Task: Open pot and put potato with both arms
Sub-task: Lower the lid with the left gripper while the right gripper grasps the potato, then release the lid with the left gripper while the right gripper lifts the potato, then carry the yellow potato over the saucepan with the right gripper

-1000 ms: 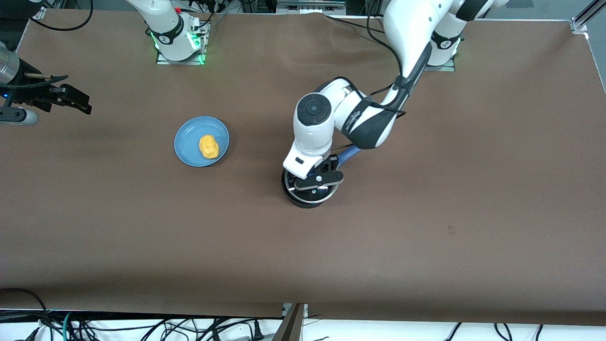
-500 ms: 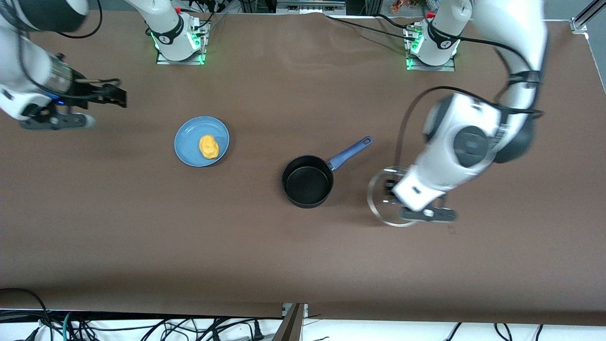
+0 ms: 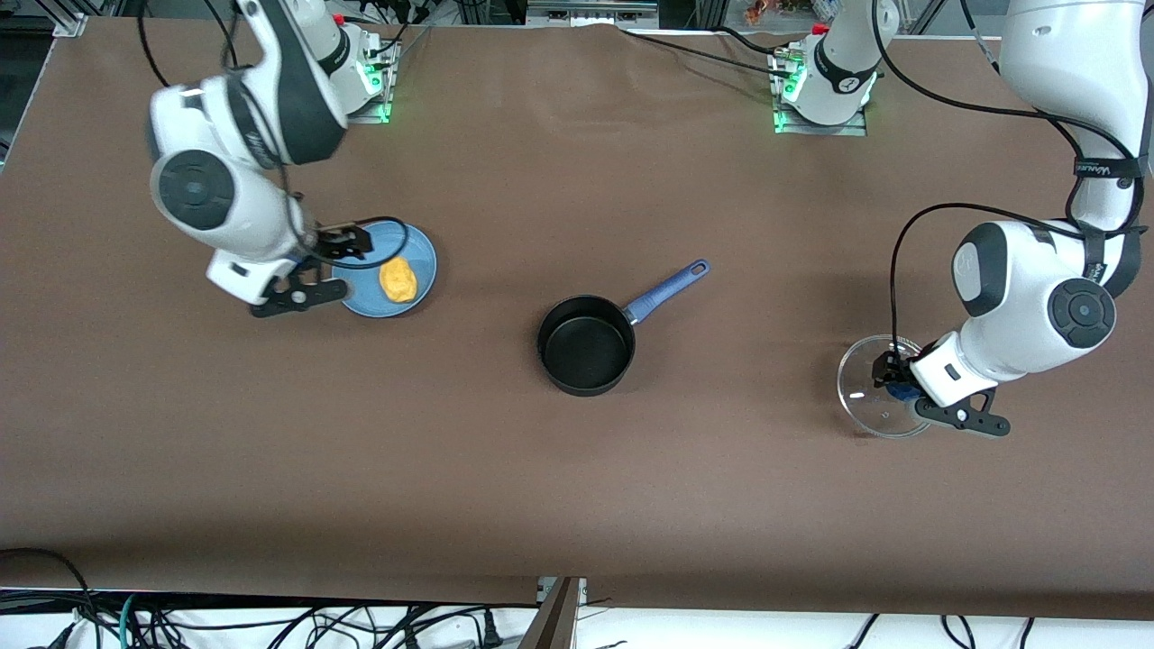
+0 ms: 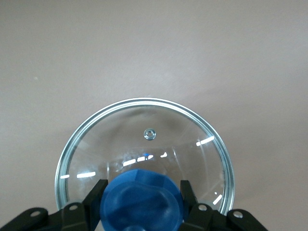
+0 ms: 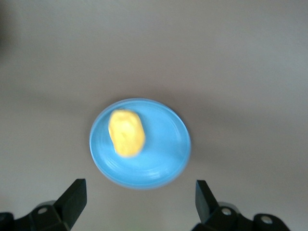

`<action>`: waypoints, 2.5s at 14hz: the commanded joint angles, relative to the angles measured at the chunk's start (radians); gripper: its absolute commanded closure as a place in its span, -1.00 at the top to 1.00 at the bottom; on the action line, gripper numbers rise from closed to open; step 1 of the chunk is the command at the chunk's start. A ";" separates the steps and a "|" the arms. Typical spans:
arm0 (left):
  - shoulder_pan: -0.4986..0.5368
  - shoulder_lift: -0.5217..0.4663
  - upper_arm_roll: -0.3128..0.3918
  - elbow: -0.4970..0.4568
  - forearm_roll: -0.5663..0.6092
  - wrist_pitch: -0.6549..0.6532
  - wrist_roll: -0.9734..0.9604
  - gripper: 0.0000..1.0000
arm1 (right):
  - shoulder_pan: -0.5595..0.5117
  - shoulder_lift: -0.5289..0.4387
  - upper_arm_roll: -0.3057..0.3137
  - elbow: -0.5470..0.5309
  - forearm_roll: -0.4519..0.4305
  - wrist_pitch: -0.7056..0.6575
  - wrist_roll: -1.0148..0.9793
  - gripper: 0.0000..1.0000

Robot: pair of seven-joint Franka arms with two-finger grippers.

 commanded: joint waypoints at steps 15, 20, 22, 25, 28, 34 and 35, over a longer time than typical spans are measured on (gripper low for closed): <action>0.039 -0.047 -0.009 0.075 -0.078 -0.227 0.003 1.00 | 0.015 0.143 0.031 -0.328 0.010 0.503 0.003 0.94; 0.036 -0.162 -0.007 0.280 -0.055 -0.640 -0.152 1.00 | 0.015 0.115 0.033 -0.307 0.010 0.442 0.000 -0.39; 0.033 -0.214 -0.012 0.314 -0.006 -0.730 -0.180 1.00 | 0.015 0.078 0.033 -0.249 0.010 0.304 0.005 -0.39; 0.029 -0.271 -0.018 0.327 0.056 -0.806 -0.241 1.00 | 0.015 0.074 0.042 -0.086 0.016 0.086 0.038 -0.39; 0.033 -0.295 -0.020 0.328 0.056 -0.831 -0.244 1.00 | 0.017 0.107 0.112 0.058 0.126 0.017 0.190 -0.39; 0.039 -0.303 -0.017 0.351 -0.012 -0.834 -0.249 1.00 | 0.127 0.435 0.154 0.531 0.234 0.036 0.561 -0.39; 0.039 -0.303 -0.017 0.359 -0.012 -0.836 -0.258 1.00 | 0.153 0.498 0.154 0.620 0.231 0.052 0.616 -0.39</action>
